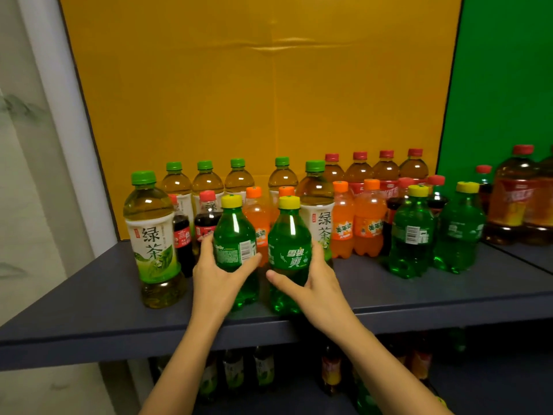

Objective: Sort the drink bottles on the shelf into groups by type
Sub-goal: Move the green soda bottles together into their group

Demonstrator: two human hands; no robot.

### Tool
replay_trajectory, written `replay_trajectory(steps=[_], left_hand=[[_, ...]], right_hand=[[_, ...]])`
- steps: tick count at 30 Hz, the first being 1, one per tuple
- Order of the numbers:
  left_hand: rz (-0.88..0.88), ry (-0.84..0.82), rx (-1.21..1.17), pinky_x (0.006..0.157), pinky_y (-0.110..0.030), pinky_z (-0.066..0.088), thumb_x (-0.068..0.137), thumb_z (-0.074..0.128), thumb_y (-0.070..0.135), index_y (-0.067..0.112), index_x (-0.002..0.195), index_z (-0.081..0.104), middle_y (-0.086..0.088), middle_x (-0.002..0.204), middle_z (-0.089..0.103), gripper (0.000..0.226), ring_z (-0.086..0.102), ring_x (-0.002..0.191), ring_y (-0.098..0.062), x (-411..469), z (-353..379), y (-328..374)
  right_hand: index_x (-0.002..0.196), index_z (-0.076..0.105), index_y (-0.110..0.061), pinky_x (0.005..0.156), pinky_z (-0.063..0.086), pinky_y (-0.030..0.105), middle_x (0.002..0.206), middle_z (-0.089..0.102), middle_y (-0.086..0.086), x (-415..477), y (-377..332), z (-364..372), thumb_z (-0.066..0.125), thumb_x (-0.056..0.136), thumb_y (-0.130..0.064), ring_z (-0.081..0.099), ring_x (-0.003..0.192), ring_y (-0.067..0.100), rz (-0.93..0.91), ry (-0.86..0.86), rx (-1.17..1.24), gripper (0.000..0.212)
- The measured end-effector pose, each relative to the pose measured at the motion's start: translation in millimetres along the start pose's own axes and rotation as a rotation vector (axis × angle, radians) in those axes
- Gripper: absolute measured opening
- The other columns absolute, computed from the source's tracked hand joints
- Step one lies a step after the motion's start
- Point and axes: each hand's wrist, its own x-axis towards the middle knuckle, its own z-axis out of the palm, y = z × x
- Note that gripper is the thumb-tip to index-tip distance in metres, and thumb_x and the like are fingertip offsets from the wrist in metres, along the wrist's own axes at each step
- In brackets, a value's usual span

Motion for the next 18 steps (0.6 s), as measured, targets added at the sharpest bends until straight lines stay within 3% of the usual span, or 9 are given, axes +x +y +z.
replay_trajectory(steps=[2,5,8,10,12,16,18], left_hand=[[0.026,-0.003,-0.054,0.069,-0.008,0.048,0.067,0.078,0.017,0.026,0.102,0.054,0.014,0.095,0.064,0.043,0.06,0.08,0.011,-9.8,10.5,17.9],[0.039,-0.082,-0.159,0.067,-0.01,0.05,0.07,0.076,0.013,0.035,0.094,0.054,0.012,0.092,0.065,0.04,0.062,0.077,0.009,-25.2,35.6,52.2],[0.004,-0.175,-0.287,0.068,-0.022,0.056,0.067,0.078,0.016,0.033,0.096,0.056,0.007,0.092,0.067,0.04,0.066,0.079,-0.003,-43.0,73.1,85.5],[-0.02,-0.229,-0.358,0.069,-0.026,0.056,0.066,0.077,0.018,0.029,0.102,0.056,0.006,0.092,0.067,0.043,0.066,0.081,-0.01,-59.0,104.4,104.4],[-0.033,-0.28,-0.393,0.069,-0.024,0.054,0.062,0.079,0.024,0.025,0.109,0.055,0.006,0.093,0.066,0.052,0.065,0.083,-0.01,-78.6,137.4,121.4],[-0.002,-0.392,-0.406,0.075,-0.021,0.051,0.064,0.078,0.024,0.031,0.105,0.054,0.01,0.097,0.066,0.048,0.064,0.084,0.0,-120.8,207.8,148.5],[-0.006,-0.452,-0.42,0.071,-0.014,0.051,0.062,0.076,0.026,0.031,0.102,0.054,0.008,0.096,0.066,0.046,0.064,0.08,0.002,-139.7,244.8,161.5]], right_hand=[[0.13,0.033,-0.033,0.102,0.044,0.036,0.125,0.055,-0.015,-10.1,-3.5,-25.8,0.073,0.073,-0.041,0.051,0.118,0.003,0.011,0.013,0.035,0.07],[0.128,0.031,-0.036,0.101,0.045,0.037,0.123,0.055,-0.016,-26.8,-7.3,-76.1,0.073,0.072,-0.04,0.053,0.115,0.002,0.038,0.058,0.072,0.07],[0.122,0.026,-0.045,0.097,0.044,0.021,0.115,0.048,-0.031,-49.0,-10.4,-135.6,0.071,0.076,-0.036,0.051,0.109,-0.011,0.062,0.112,0.077,0.065],[0.125,0.025,-0.041,0.089,0.046,0.013,0.111,0.045,-0.035,-67.1,-8.8,-177.2,0.07,0.076,-0.039,0.052,0.104,-0.014,0.082,0.155,0.064,0.067],[0.13,0.027,-0.037,0.088,0.05,0.021,0.117,0.05,-0.026,-85.7,-3.4,-217.8,0.07,0.075,-0.043,0.058,0.102,-0.004,0.109,0.197,0.048,0.07],[0.11,0.034,-0.045,0.072,0.051,0.011,0.106,0.056,-0.026,-125.6,14.1,-296.5,0.068,0.08,-0.026,0.059,0.087,-0.016,0.141,0.295,0.078,0.049],[0.12,0.037,-0.036,0.077,0.056,0.021,0.112,0.061,-0.012,-143.7,25.1,-334.7,0.069,0.079,-0.026,0.063,0.093,-0.004,0.179,0.351,0.063,0.053]])
